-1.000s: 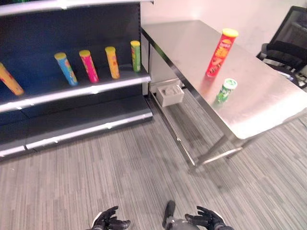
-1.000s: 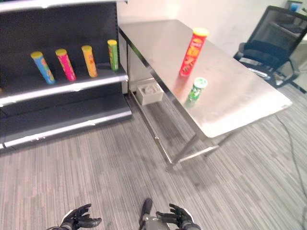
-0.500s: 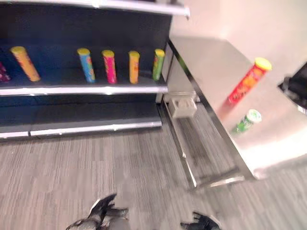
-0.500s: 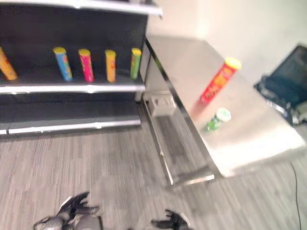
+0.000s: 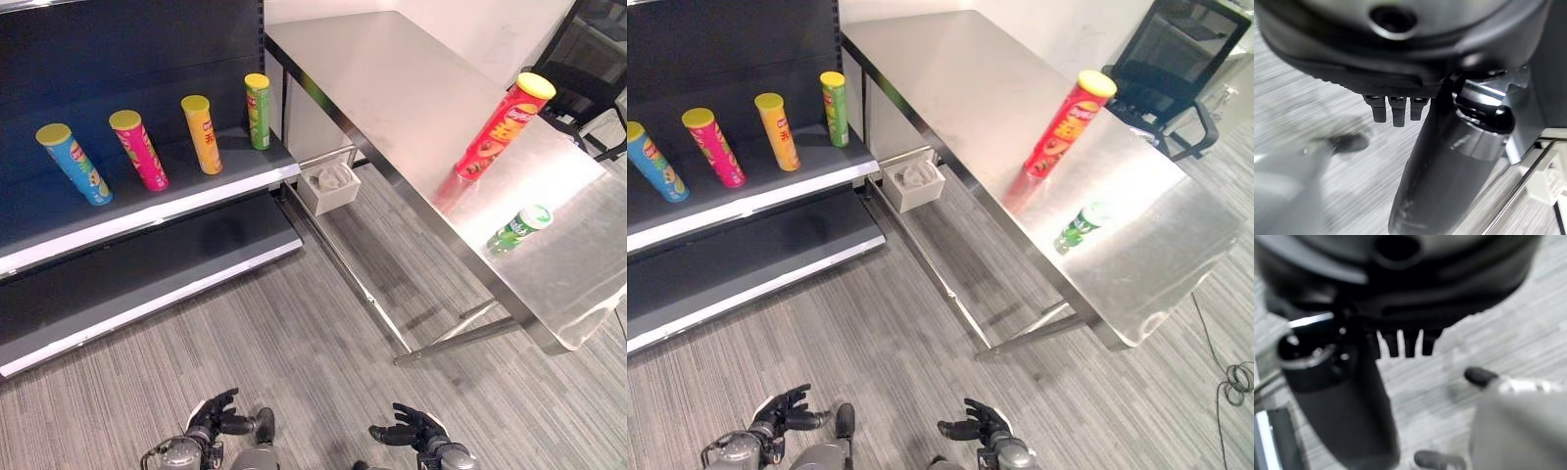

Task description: Put the goods on the table back onto the shelves and tidy them up.

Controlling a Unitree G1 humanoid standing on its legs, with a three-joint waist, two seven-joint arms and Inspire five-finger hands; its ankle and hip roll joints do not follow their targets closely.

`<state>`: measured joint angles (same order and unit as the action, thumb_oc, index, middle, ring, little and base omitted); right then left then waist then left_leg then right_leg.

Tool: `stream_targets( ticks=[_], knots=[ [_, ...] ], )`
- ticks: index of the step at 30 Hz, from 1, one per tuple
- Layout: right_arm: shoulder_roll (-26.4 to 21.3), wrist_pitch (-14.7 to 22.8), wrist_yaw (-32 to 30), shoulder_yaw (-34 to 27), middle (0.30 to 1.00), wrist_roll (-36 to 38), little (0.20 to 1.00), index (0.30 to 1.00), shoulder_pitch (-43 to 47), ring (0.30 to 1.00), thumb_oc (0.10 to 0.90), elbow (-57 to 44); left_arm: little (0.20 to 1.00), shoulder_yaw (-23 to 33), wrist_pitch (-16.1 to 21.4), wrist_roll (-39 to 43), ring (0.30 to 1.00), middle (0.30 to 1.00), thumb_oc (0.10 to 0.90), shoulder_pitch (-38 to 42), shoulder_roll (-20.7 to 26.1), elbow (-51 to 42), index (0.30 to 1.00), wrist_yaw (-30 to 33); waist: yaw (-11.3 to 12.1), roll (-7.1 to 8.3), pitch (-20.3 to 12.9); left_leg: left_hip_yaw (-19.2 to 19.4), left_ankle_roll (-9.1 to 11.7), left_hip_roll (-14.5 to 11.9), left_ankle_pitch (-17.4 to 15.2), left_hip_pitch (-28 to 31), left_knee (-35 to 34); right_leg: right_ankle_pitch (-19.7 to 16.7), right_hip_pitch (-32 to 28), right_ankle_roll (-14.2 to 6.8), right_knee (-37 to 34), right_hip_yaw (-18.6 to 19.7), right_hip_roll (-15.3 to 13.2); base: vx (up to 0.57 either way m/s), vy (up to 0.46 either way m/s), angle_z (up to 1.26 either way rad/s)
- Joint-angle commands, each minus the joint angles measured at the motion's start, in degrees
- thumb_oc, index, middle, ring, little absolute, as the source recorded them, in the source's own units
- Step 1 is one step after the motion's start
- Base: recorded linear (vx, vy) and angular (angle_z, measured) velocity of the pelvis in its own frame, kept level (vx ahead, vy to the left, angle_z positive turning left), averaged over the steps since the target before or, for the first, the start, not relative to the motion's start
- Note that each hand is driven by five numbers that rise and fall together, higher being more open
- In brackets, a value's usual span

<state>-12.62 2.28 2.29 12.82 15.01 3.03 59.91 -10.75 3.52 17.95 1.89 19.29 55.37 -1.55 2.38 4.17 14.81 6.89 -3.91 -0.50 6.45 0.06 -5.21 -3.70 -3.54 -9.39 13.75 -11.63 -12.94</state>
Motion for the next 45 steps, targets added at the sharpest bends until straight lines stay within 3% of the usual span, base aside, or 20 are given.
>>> stream_targets(
  ticks=[1, 3, 7, 8, 9, 11, 13, 15, 21, 25, 26, 29, 32, 33, 34, 38, 41, 42, 43, 45],
  knots=[
    [-3.77, 1.68, -0.49, -0.74, 0.900, 0.68, 0.900, 0.900, 0.23, 0.900, 0.800, -2.01, 0.900, -0.82, 2.78, -0.13, 0.900, 0.900, 0.800, -1.20, 0.34, -3.13, 0.900, 0.46, 0.92, -2.08, -1.91, -4.31, 3.05, -1.27, -5.14, 0.55, 1.26, 2.43, 5.08, -1.76, 4.26, 1.29, 2.79, 0.08, 0.191, -0.11],
    [-3.84, 1.57, -0.39, -1.29, 0.900, 0.63, 0.900, 0.900, -0.23, 0.900, 0.800, -2.10, 0.900, -0.90, 2.68, -0.46, 0.900, 0.900, 0.800, -1.06, 0.43, -3.13, 0.900, 0.32, 0.35, -2.49, -1.44, -3.63, 1.82, -0.19, -6.16, 2.79, 1.04, -1.39, 7.03, -2.16, 10.47, 0.53, 1.19, 0.11, 0.227, -0.02],
    [-3.84, 1.57, -0.39, -1.29, 0.900, 0.63, 0.900, 0.900, -0.23, 0.900, 0.800, -2.10, 0.900, -0.90, 2.68, -0.46, 0.900, 0.900, 0.800, -1.06, 0.43, -3.13, 0.900, 0.32, 0.35, -2.49, -1.44, -3.63, 1.82, -0.19, -6.16, 2.79, 1.04, -1.39, 7.03, -2.16, 10.47, 0.53, 1.19, 0.03, 0.062, -0.08],
    [-4.04, 1.39, -0.39, -1.77, 0.900, 0.05, 0.900, 0.900, -0.86, 0.900, 0.800, -2.57, 0.900, -1.09, 2.43, -0.57, 0.900, 0.900, 0.800, -0.97, 0.33, -3.17, 0.900, 0.17, -0.24, -3.05, -0.68, -2.94, 0.79, 0.51, -7.00, 5.19, 0.37, -4.93, 8.19, -2.33, 15.04, -2.69, -1.21, 0.23, 0.265, 0.02],
    [-3.62, 0.97, 0.03, -1.98, 0.900, -0.92, 0.900, 0.900, -2.34, 0.900, 0.800, -2.56, 0.900, -0.86, 2.08, -1.28, 0.900, 0.900, 0.800, -1.56, 0.30, -3.33, 0.900, -0.36, -0.11, -2.88, -0.98, -1.52, 0.81, 0.96, -8.77, 6.95, 0.21, -4.50, 8.02, -2.60, 11.76, -8.27, -4.40, 0.32, 0.176, -0.03],
    [-3.73, 0.67, 0.21, -2.06, 0.900, -1.76, 0.900, 0.900, -2.65, 0.900, 0.800, -1.31, 0.900, -0.80, 2.28, -1.48, 0.900, 0.900, 0.800, -1.81, 0.27, -3.15, 0.900, -0.73, 0.13, -1.88, -0.93, -0.92, 2.57, 0.43, -9.55, 7.33, 0.21, -5.16, 5.46, -3.14, -4.24, -12.46, -6.57, 0.21, -0.127, -0.34],
    [-3.42, 0.49, 0.36, -2.09, 0.900, -1.44, 0.900, 0.900, -2.71, 0.900, 0.800, -0.27, 0.900, -0.68, 2.26, -2.42, 0.900, 0.900, 0.800, -2.24, 0.31, -2.37, 0.900, -1.09, 0.70, -0.72, -1.25, -0.28, 3.84, -0.02, -9.89, 7.85, 0.21, -8.75, 3.72, -4.61, -13.48, -11.71, -5.60, 0.13, -0.158, -0.50],
    [-3.25, 0.50, 0.31, -2.04, 0.900, -1.39, 0.900, 0.900, -2.78, 0.900, 0.800, 0.00, 0.900, -0.54, 2.27, -2.74, 0.900, 0.900, 0.800, -2.63, -0.04, -1.89, 0.900, -1.22, 1.00, -0.10, -2.05, 0.29, 3.99, -0.08, -9.89, 7.80, 0.21, -9.19, 3.28, -5.03, -14.02, -12.17, -5.52, 0.11, -0.081, -0.01],
    [-4.51, 0.87, 0.04, -3.63, 0.900, 0.18, 0.900, 0.900, -3.47, 0.900, 0.800, -1.20, 0.900, 0.00, 2.04, -2.80, 0.900, 0.900, 0.800, -2.56, -1.04, 0.13, 0.900, -1.00, 0.42, 0.11, -3.79, 0.60, 5.79, -2.48, -10.30, 8.72, 0.51, -5.63, 0.77, -3.32, -17.33, -11.81, -2.08, 0.13, -0.117, -0.05],
    [-4.51, 0.87, 0.04, -3.63, 0.900, 0.18, 0.900, 0.900, -3.47, 0.900, 0.800, -1.20, 0.900, 0.00, 2.04, -2.80, 0.900, 0.900, 0.800, -2.56, -1.04, 0.14, 0.900, -1.00, 0.42, 0.11, -3.78, 0.60, 5.79, -2.49, -10.30, 8.73, 0.50, -5.63, 0.76, -3.32, -17.33, -11.81, -2.07, 0.06, -0.087, -0.17],
    [-5.49, 1.42, -0.20, -4.23, 0.900, 2.45, 0.900, 0.900, -3.88, 0.900, 0.800, -1.19, 0.900, 0.17, 2.07, -2.15, 0.900, 0.900, 0.800, -2.85, -1.28, -0.56, 0.900, -1.00, -0.13, -0.54, -4.74, 0.93, 7.63, -5.61, -10.35, 8.95, 2.02, -2.28, -0.21, -1.33, -18.45, -11.30, 1.22, 0.21, -0.290, -0.05],
    [-5.95, 1.96, -0.50, -4.93, 0.900, 4.48, 0.900, 0.900, -4.17, 0.900, 0.800, -2.12, 0.900, 0.40, 2.02, -1.08, 0.900, 0.900, 0.800, -3.31, -1.30, -2.12, 0.900, -0.82, -0.51, -1.27, -4.51, 0.89, 8.94, -8.07, -10.82, 8.40, 4.92, -0.31, -0.47, 0.23, -18.52, -10.26, 3.61, 0.16, -0.283, -0.05],
    [-6.08, 2.11, -0.54, -5.30, 0.900, 4.94, 0.900, 0.900, -4.11, 0.900, 0.800, -1.14, 0.900, 0.39, 2.02, -0.77, 0.900, 0.900, 0.800, -3.51, -1.35, -2.41, 0.900, -0.93, -0.68, -1.73, -4.18, 0.57, 9.61, -9.16, -10.40, 7.62, 7.70, 0.73, -0.76, 1.04, -18.52, -9.79, 4.75, 0.06, -0.143, -0.16],
    [-6.15, 2.09, -0.68, -5.45, 0.900, 5.11, 0.900, 0.900, -4.13, 0.900, 0.800, -0.65, 0.900, 0.45, 1.91, -0.70, 0.900, 0.900, 0.800, -3.50, -1.28, -2.45, 0.900, -1.03, -0.72, -1.93, -3.87, 0.12, 10.23, -9.79, -9.48, 6.52, 10.42, 1.18, -1.03, 1.57, -18.58, -9.51, 5.37, 0.03, -0.231, -0.23],
    [-6.37, 2.29, -0.96, -5.80, 0.900, 5.71, 0.900, 0.900, -4.15, 0.900, 0.800, 0.18, 0.900, 0.34, 1.76, -0.13, 0.900, 0.900, 0.800, -3.26, -1.10, -3.11, 0.900, -1.03, -0.95, -2.26, -2.74, -0.32, 11.63, -11.16, -6.44, 3.68, 16.62, 2.12, -1.79, 2.82, -18.75, -9.73, 6.53, 0.01, -0.183, -0.23],
    [-7.11, 2.42, -1.49, -7.60, 0.900, 7.13, 0.900, 0.900, -4.73, 0.900, 0.800, 1.01, 0.900, 0.17, 1.66, 0.72, 0.900, 0.900, 0.800, -3.20, -1.11, -4.11, 0.900, -1.37, -1.35, -2.38, -0.90, -1.53, 12.10, -11.61, -4.70, 0.22, 23.83, 3.43, -2.94, 4.03, -18.75, -10.21, 7.33, 0.00, -0.106, -0.01],
    [-7.12, 2.42, -1.49, -7.61, 0.900, 7.13, 0.900, 0.900, -4.73, 0.900, 0.800, 1.01, 0.900, 0.16, 1.66, 0.72, 0.900, 0.900, 0.800, -3.19, -1.12, -4.11, 0.900, -1.36, -1.35, -2.40, -0.86, -1.55, 12.10, -11.62, -4.73, 0.24, 23.87, 3.44, -2.99, 4.03, -18.75, -10.22, 7.34, 0.01, 0.002, -0.13],
    [-7.58, 2.57, -2.41, -10.30, 0.900, 9.08, 0.900, 0.900, -4.76, 0.900, 0.800, 2.42, 0.900, -0.10, 1.65, 1.13, 0.900, 0.900, 0.800, -2.84, -1.70, -3.99, 0.900, -1.08, -2.09, -2.73, -0.90, -0.91, 11.43, -10.92, -6.26, -0.27, 18.79, 3.83, -2.67, 3.28, -18.75, -10.48, 6.91, 0.06, 0.142, -0.03],
    [-8.64, 3.43, -3.81, -14.28, 0.900, 12.18, 0.900, 0.900, -5.20, 0.900, 0.800, 1.90, 0.900, -0.62, 1.76, 0.67, 0.900, 0.900, 0.800, -2.52, -2.34, -3.21, 0.900, -0.83, -2.34, -3.14, -1.43, -1.20, 10.29, -8.60, -5.27, -2.37, 7.93, 3.34, -1.87, 2.17, -18.75, -9.85, 6.54, 0.09, 0.226, 0.28],
    [-9.77, 4.21, -5.17, -16.68, 0.900, 13.90, 0.900, 0.900, -5.10, 0.900, 0.800, 1.22, 0.900, -0.71, 2.09, 0.45, 0.900, 0.900, 0.800, -2.45, -2.38, -2.48, 0.900, -0.36, -2.43, -3.36, -1.71, -2.70, 9.81, -7.19, -4.65, -1.94, 6.00, 3.22, -1.45, 1.98, -18.75, -8.26, 6.67, 0.07, 0.157, -0.20]
  ],
)
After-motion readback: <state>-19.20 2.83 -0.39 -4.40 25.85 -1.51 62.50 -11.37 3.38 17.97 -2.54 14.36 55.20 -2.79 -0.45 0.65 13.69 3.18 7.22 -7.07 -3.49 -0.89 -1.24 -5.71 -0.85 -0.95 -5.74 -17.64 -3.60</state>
